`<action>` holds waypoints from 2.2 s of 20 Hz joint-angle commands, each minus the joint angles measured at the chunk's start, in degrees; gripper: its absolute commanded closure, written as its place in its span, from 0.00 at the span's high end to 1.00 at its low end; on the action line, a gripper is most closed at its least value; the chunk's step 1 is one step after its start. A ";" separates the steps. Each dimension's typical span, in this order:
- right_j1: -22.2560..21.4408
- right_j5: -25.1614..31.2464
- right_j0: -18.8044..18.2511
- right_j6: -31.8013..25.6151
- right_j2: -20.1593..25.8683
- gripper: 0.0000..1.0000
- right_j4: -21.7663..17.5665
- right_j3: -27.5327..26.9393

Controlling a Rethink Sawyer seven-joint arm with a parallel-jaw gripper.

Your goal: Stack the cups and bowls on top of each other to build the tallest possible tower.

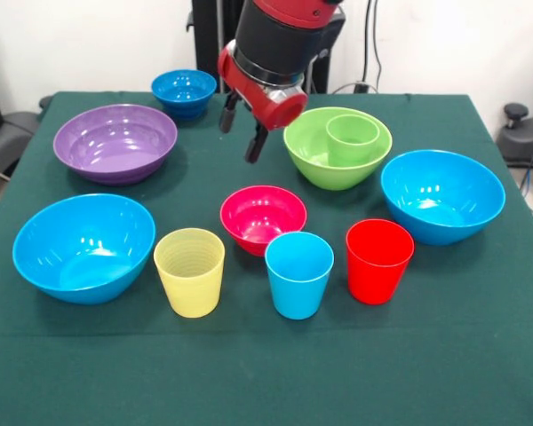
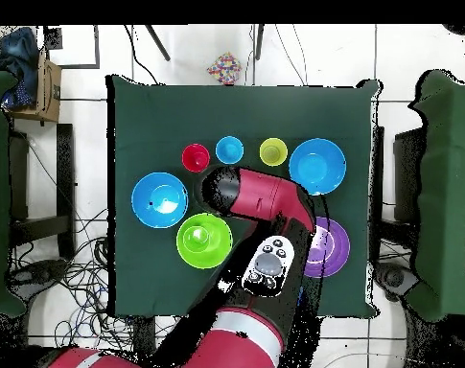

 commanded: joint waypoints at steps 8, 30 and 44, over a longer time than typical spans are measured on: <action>0.82 -15.58 -5.33 2.98 17.01 1.00 3.47 4.09; -1.00 -9.75 -6.38 4.20 16.17 1.00 2.81 5.88; -1.78 -11.44 -8.95 2.05 16.57 1.00 1.13 9.68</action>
